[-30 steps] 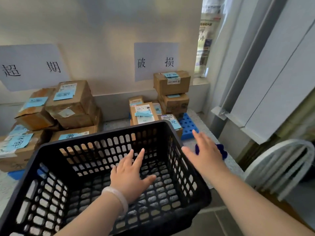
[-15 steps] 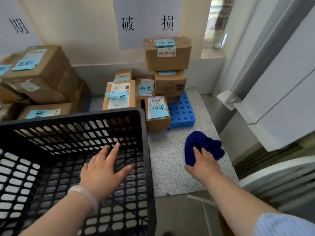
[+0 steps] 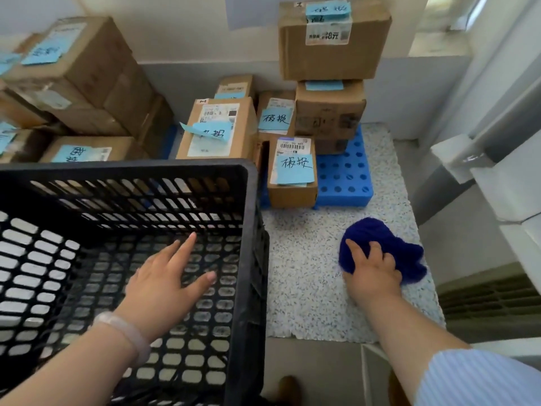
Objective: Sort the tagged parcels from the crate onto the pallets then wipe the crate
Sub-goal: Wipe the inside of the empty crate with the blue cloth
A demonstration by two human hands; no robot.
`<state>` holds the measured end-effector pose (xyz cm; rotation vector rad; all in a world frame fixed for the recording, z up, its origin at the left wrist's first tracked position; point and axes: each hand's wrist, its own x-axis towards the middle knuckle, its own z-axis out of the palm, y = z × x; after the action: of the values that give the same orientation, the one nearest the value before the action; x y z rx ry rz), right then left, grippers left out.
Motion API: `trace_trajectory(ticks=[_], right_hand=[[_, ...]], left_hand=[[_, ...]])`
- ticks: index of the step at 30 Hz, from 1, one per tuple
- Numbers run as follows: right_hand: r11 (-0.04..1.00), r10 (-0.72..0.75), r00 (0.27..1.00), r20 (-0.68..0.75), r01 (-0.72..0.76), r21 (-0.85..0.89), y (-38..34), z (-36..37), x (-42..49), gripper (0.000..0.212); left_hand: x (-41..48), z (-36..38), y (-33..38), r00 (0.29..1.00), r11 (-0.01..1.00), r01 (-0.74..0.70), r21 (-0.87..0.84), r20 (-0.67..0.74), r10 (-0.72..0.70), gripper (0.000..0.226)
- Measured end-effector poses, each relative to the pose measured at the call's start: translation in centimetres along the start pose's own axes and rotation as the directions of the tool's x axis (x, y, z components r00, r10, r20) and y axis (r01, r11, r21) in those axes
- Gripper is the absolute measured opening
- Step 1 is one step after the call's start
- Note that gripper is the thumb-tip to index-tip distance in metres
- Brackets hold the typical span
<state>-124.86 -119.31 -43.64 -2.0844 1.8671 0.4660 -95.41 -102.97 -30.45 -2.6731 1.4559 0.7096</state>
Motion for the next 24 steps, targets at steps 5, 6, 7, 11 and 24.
trace_trajectory(ticks=[5, 6, 7, 11, 24], right_hand=[[0.915, 0.121, 0.993, -0.006, -0.11, 0.387, 1.0, -0.9, 1.2, 0.075], [0.85, 0.153, 0.988, 0.01, -0.137, 0.509, 0.9, -1.4, 1.0, 0.064], [0.768, 0.196, 0.981, 0.009, -0.159, 0.62, 0.6, -1.8, 0.6, 0.055], [0.459, 0.327, 0.944, -0.039, -0.122, 0.88, -1.9, -4.8, -2.8, 0.037], [-0.188, 0.096, 0.99, -0.105, 0.122, 0.975, -17.6, -21.1, -16.8, 0.013]], left_hand=[[0.2, 0.1, -0.4, 1.0, 0.999, 0.003, -0.046, -0.013, -0.003, 0.085], [0.2, 0.0, -0.4, 1.0, 0.998, -0.007, -0.056, -0.017, 0.007, 0.083], [0.1, 0.0, -0.3, 1.0, 0.998, -0.022, -0.062, -0.018, 0.021, 0.082], [-0.9, -0.7, 0.2, 0.994, 0.99, -0.108, -0.095, -0.006, 0.107, 0.079], [-1.6, -9.5, -4.1, 0.892, 0.727, -0.439, -0.528, -0.155, 0.425, 0.075]])
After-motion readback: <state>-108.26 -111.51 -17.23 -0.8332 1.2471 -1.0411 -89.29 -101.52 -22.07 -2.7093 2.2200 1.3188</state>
